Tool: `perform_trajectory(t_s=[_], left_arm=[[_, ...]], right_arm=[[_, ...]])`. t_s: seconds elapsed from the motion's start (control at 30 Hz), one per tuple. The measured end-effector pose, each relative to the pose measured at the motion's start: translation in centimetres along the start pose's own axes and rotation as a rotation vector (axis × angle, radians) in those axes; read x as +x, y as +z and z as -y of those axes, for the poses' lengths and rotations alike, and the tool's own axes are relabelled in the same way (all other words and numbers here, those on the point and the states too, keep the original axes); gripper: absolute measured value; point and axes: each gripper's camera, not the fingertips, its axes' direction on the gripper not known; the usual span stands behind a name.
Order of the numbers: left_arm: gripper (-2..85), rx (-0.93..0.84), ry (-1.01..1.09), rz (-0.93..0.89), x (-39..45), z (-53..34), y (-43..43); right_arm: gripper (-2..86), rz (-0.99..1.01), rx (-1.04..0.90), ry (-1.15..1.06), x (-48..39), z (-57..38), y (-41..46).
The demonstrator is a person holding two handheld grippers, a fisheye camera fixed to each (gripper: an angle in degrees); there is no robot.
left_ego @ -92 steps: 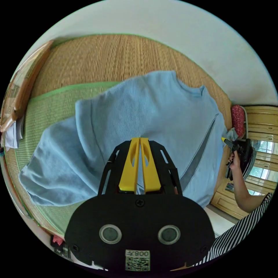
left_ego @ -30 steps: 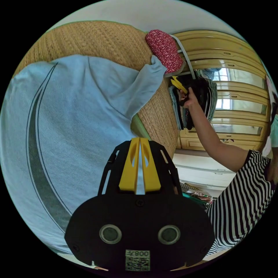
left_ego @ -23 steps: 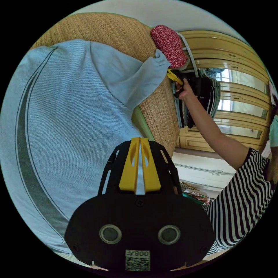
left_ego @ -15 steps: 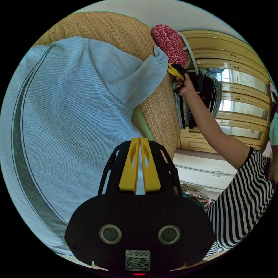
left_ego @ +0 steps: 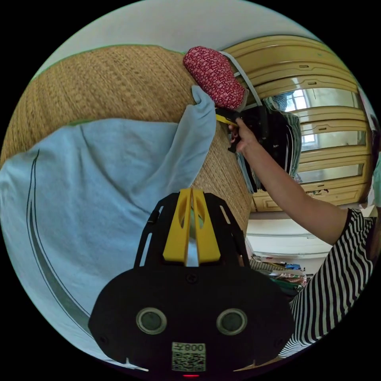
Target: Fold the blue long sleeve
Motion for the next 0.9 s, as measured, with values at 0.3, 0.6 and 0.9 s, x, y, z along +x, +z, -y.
perform_trajectory(t_s=[0.3, 0.6, 0.9], left_arm=[[6.2, 0.229, 0.006, -0.203, -1.2, 2.3, -3.7], [11.9, 0.277, -0.112, -0.277, -5.8, -2.8, -5.8], [13.3, 0.342, -0.399, -0.467, -15.0, -10.2, -2.5]], right_arm=[[0.7, 0.490, 0.230, -0.276, -6.5, -5.6, -8.6], [0.5, 0.601, -0.027, -0.529, -17.1, -14.0, -5.0], [0.5, 0.586, -0.098, -0.590, -20.4, -14.6, -5.0]])
